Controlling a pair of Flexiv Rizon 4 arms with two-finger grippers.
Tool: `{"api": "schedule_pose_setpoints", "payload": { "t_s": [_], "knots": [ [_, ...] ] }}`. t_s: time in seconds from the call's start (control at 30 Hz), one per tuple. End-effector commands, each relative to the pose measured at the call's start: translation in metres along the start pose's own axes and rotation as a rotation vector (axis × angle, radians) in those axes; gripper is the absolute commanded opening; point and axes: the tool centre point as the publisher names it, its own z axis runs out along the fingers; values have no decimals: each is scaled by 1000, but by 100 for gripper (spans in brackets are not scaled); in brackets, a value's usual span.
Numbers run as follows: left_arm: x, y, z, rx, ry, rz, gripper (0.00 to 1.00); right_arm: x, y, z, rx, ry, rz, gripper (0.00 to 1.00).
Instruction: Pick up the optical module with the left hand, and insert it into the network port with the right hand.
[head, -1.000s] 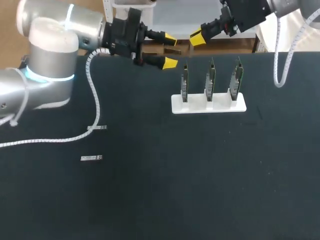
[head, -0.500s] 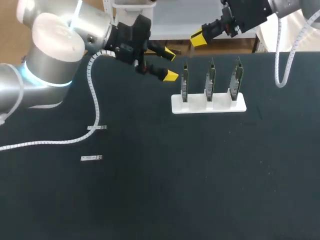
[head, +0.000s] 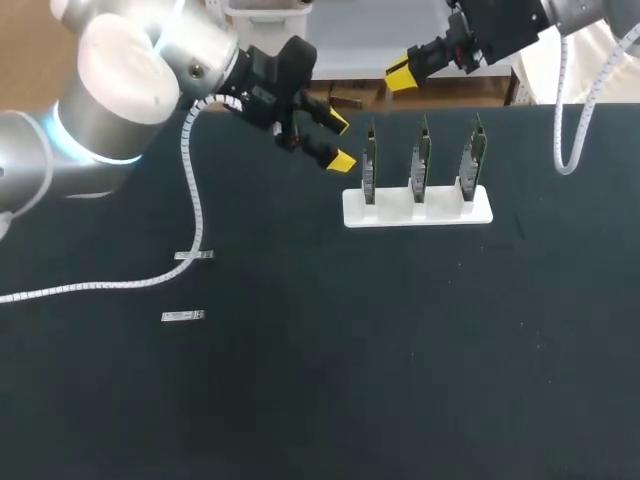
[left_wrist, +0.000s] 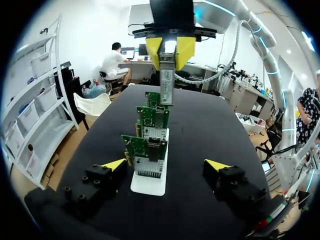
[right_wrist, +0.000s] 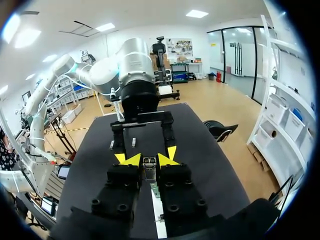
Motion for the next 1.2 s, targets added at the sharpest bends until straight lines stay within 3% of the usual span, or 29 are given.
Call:
{"api": "schedule_pose_setpoints", "payload": {
  "t_s": [0.03, 1.2],
  "knots": [
    [2, 2, -5, -14, 20, 6, 100, 0, 2, 0, 3, -1, -2, 0],
    [-1, 9, 4, 8, 28, 19, 100, 1, 7, -4, -30, -10, 4, 0]
  ]
}}
